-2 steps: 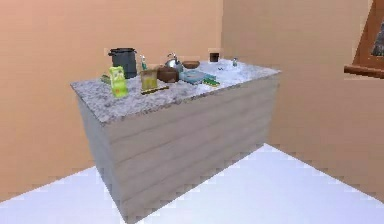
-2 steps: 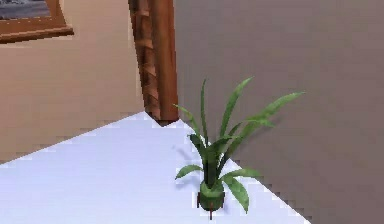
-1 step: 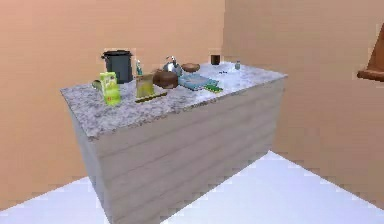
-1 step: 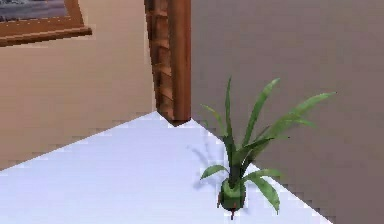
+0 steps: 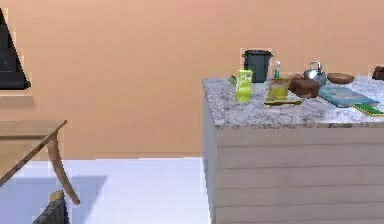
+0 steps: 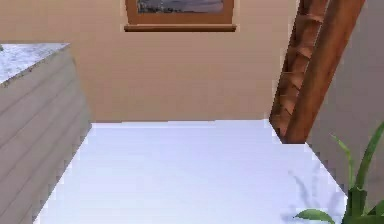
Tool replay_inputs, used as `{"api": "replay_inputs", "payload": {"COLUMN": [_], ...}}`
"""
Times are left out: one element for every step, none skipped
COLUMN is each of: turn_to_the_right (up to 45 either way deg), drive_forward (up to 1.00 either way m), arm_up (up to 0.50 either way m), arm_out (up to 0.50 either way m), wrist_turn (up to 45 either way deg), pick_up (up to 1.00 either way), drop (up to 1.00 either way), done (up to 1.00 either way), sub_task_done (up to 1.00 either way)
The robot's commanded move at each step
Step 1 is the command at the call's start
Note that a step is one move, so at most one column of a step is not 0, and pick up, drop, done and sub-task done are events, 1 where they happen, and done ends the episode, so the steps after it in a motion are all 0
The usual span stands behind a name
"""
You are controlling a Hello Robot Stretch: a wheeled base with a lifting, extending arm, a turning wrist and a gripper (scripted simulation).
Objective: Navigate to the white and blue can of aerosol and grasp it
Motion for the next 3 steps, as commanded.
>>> {"api": "replay_inputs", "payload": {"turn_to_the_right": [0.0,-45.0,-24.0], "drive_forward": [0.7,0.0,0.0], "arm_up": [0.0,0.0,0.0], "arm_out": [0.0,0.0,0.0], "wrist_turn": [0.0,0.0,0.0], "pick_up": [0.0,0.0,0.0], "drop": [0.0,0.0,0.0], "done": [0.0,0.0,0.0], "sub_task_done": [0.0,0.0,0.0]}}
